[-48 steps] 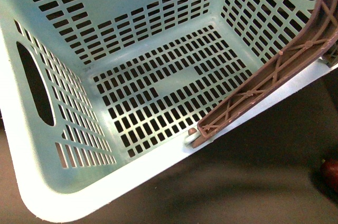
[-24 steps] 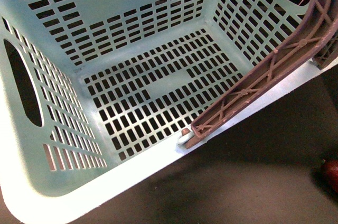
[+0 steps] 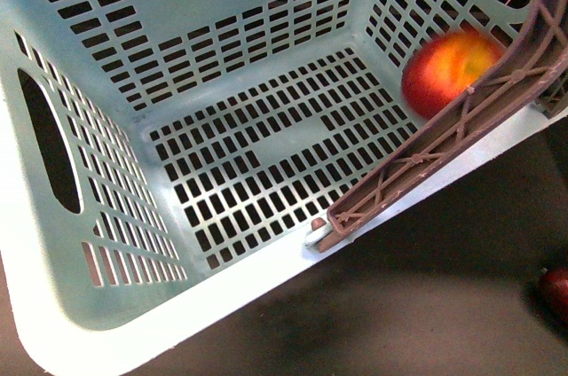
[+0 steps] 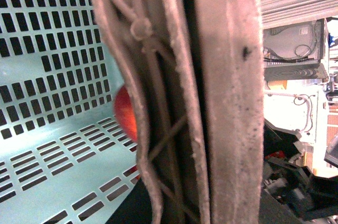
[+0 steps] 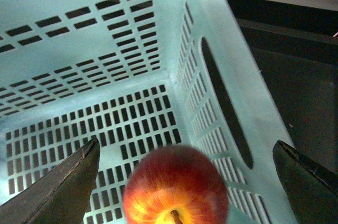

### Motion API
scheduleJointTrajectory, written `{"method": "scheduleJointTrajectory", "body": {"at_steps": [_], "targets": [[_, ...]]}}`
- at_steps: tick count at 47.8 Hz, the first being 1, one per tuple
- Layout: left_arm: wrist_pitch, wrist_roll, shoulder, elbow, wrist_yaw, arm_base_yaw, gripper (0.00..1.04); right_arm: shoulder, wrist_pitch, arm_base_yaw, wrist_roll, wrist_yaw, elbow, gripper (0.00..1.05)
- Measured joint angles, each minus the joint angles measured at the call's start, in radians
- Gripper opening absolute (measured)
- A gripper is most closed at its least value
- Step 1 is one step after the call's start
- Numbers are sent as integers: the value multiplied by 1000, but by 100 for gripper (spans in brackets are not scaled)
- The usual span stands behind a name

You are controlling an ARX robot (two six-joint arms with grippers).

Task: Pick apple with right arm and hold basket with left

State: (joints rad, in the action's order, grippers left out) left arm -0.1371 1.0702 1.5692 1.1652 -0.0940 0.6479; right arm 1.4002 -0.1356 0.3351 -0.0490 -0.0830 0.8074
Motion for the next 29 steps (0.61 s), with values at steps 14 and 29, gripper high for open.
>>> {"method": "scheduleJointTrajectory", "body": {"at_steps": [14, 29], "targets": [[-2, -3, 4, 0, 11, -1, 17, -228, 32, -178, -37, -34, -88, 96], [-2, 0, 4, 0, -1, -1, 17, -435, -79, -316, -7, 55, -256, 87]]}}
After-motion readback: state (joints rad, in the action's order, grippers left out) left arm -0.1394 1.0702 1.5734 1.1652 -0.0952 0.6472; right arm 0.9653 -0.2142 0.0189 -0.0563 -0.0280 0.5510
